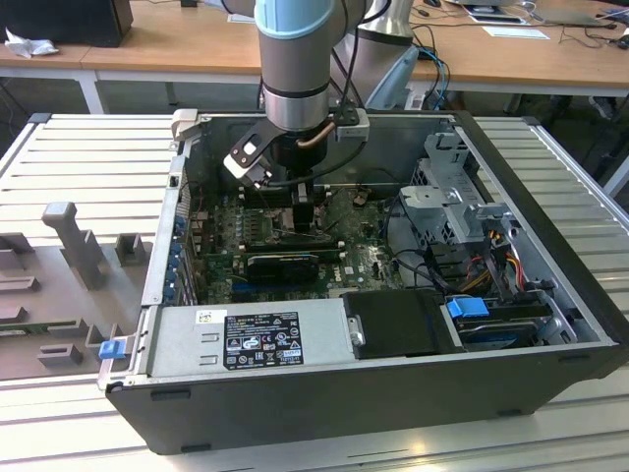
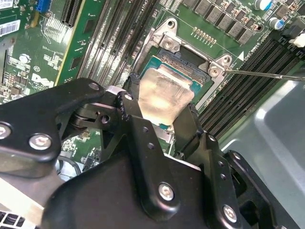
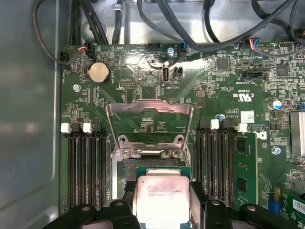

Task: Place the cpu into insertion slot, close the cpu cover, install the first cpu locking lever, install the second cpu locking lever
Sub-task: 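Place the cpu into insertion slot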

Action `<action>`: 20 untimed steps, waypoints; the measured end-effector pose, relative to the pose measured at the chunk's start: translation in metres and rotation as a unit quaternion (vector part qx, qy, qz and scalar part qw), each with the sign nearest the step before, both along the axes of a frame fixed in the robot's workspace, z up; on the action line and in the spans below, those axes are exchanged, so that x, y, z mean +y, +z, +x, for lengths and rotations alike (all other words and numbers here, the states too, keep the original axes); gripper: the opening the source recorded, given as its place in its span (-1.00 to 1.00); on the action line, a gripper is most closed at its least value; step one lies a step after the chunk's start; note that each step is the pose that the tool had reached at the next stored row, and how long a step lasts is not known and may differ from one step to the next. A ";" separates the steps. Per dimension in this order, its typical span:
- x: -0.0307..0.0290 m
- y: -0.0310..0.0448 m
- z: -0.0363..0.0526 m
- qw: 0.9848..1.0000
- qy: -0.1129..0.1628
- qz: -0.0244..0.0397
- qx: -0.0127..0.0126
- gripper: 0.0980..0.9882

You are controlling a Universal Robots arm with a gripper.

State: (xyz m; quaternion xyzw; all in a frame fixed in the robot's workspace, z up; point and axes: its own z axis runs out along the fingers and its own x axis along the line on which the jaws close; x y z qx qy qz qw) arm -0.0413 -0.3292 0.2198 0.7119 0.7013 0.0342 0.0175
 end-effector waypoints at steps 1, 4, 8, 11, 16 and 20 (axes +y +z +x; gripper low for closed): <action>0.0013 -0.0013 -0.0021 1.000 0.000 0.000 0.000 -0.03; 0.0034 -0.0061 -0.0030 1.000 0.000 0.000 0.001 -0.03; 0.0062 -0.0096 0.0034 1.000 0.002 0.000 0.001 -0.03; 0.0062 -0.0109 0.0006 1.000 0.002 0.000 0.001 -0.03; 0.0063 -0.0136 -0.0006 1.000 0.014 0.000 0.001 -0.03; 0.0063 -0.0154 0.0005 1.000 0.014 0.000 0.001 -0.03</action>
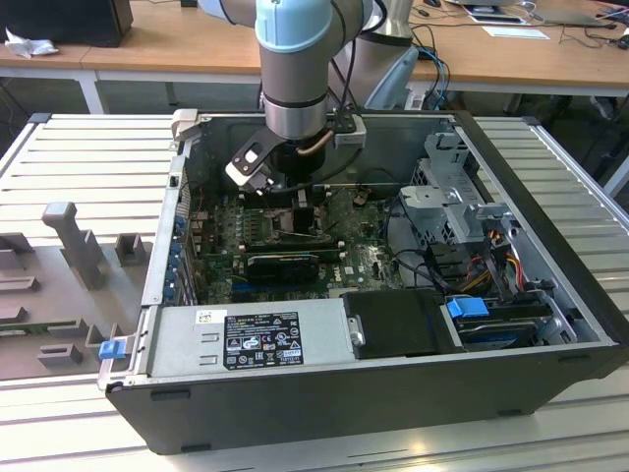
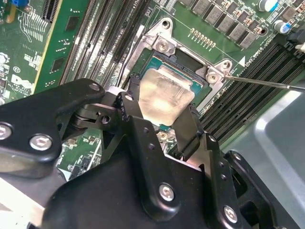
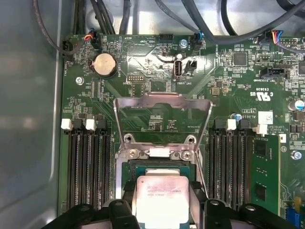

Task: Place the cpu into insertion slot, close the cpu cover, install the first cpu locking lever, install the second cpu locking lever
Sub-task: 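Place the cpu into insertion slot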

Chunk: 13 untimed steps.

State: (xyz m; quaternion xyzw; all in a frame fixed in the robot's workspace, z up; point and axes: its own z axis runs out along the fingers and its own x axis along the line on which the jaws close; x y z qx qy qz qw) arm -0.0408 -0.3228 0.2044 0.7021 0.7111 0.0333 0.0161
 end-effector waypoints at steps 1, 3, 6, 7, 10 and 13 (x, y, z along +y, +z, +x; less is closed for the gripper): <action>0.0000 -0.0004 0.0000 1.000 0.000 0.000 0.000 -0.03; 0.0001 -0.0022 0.0000 1.000 0.000 0.000 0.000 -0.03; 0.0000 -0.0031 0.0000 1.000 0.000 0.000 0.000 -0.03; 0.0000 -0.0032 0.0000 1.000 0.000 0.000 0.000 -0.03; 0.0001 -0.0037 0.0000 1.000 0.000 0.000 0.000 0.14; 0.0025 -0.0038 0.0000 1.000 0.000 0.001 0.000 0.14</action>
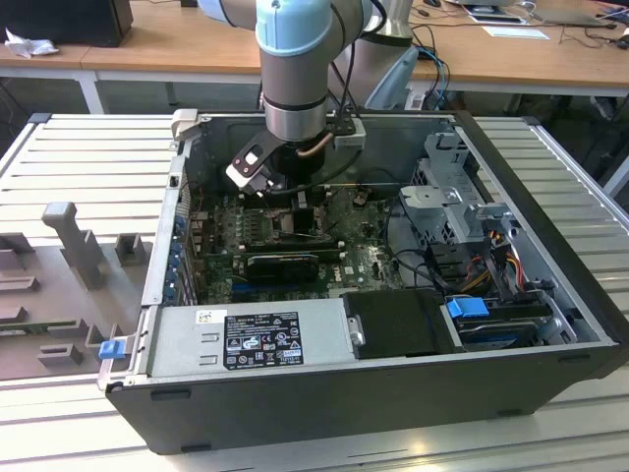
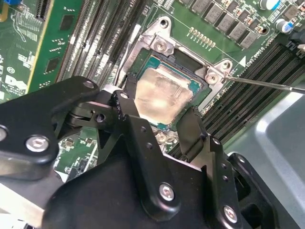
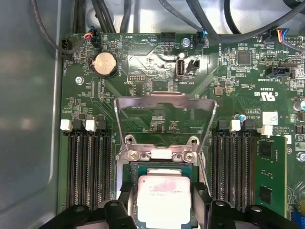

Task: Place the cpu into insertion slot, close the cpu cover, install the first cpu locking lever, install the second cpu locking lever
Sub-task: 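Place the cpu into insertion slot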

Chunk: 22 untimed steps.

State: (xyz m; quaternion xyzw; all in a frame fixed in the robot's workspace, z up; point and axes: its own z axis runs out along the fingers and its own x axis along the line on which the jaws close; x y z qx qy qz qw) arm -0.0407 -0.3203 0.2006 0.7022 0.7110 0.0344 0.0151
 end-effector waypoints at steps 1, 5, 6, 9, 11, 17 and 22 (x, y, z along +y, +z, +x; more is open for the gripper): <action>0.0009 -0.0002 0.0000 1.000 0.000 0.002 0.000 0.14; 0.0012 0.0030 0.0000 1.000 0.000 0.005 0.000 0.14; 0.0013 0.0057 0.0000 1.000 0.000 0.005 0.000 0.14; 0.0013 0.0094 0.0000 1.000 0.000 0.005 0.000 0.14; 0.0012 0.0102 0.0000 1.000 0.000 0.005 0.000 0.14; -0.0001 0.0143 0.0000 1.000 0.000 0.002 0.000 -0.19; -0.0012 0.0151 0.0000 1.000 0.000 0.001 0.000 -0.87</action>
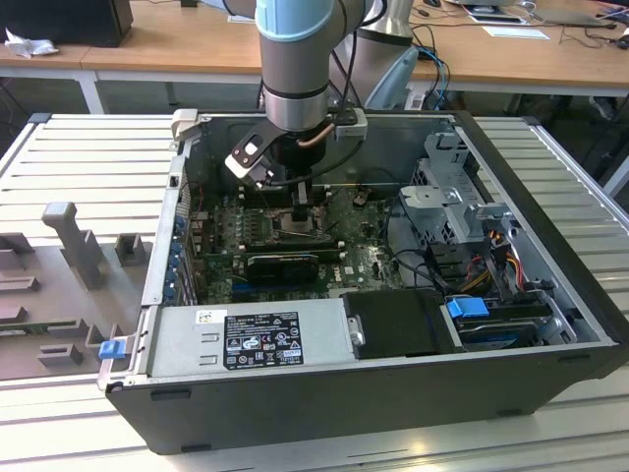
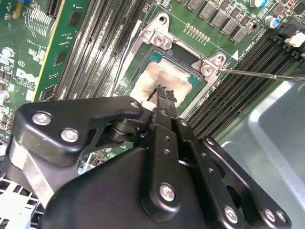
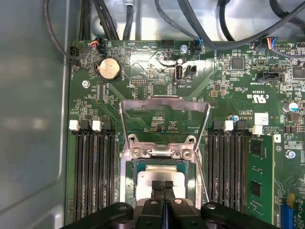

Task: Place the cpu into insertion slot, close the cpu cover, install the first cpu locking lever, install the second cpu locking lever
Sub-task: 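Place the cpu into insertion slot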

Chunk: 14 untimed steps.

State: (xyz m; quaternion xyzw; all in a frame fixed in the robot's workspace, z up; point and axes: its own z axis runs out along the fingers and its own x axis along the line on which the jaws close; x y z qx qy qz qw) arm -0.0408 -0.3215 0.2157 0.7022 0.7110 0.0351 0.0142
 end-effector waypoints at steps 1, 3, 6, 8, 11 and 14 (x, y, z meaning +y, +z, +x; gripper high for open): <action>0.0000 0.0004 0.0000 1.000 0.000 0.000 0.000 -0.98; 0.0000 0.0009 0.0000 1.000 0.000 0.000 0.000 -0.98; 0.0000 0.0017 0.0000 1.000 0.000 -0.001 0.000 -0.98; 0.0000 0.0024 0.0000 1.000 0.000 -0.001 0.000 -0.98; 0.0000 0.0046 0.0000 1.000 0.000 -0.001 0.000 -0.98; 0.0000 0.0074 0.0000 1.000 0.000 -0.002 0.000 -0.98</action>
